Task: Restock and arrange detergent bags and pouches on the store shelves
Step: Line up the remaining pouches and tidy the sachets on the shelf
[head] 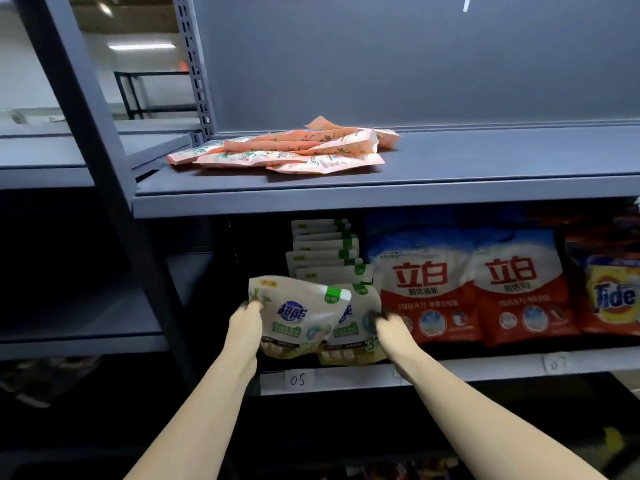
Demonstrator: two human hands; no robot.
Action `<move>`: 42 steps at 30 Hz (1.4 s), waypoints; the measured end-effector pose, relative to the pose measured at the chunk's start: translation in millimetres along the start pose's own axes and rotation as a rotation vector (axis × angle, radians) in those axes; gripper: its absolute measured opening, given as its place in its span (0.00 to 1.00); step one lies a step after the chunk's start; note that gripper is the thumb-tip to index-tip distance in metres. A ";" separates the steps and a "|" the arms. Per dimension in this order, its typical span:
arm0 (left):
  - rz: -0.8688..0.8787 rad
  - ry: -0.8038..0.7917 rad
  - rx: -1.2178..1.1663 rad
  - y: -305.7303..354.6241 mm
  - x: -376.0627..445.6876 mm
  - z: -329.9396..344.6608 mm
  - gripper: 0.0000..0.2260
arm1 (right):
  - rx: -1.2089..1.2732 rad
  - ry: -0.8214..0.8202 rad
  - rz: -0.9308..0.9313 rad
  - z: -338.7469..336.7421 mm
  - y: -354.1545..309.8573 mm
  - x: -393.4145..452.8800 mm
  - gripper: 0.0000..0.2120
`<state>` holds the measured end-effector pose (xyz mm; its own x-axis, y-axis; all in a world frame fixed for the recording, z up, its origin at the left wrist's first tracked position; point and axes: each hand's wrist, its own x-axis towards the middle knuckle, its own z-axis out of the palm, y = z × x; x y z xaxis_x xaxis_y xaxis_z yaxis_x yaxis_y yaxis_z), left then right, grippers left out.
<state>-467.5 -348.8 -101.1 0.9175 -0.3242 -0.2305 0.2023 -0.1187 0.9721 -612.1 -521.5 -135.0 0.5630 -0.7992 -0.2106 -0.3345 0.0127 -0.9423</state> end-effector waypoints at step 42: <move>0.116 -0.163 0.523 -84.3 -9.0 76.1 0.33 | -0.388 -0.137 -0.074 -7.2 55.4 23.3 0.16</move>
<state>-518.9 -407.3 -184.2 0.8502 -0.4989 -0.1678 -0.1314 -0.5098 0.8502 -623.0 -543.8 -190.2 0.6831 -0.7015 -0.2031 -0.5345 -0.2907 -0.7936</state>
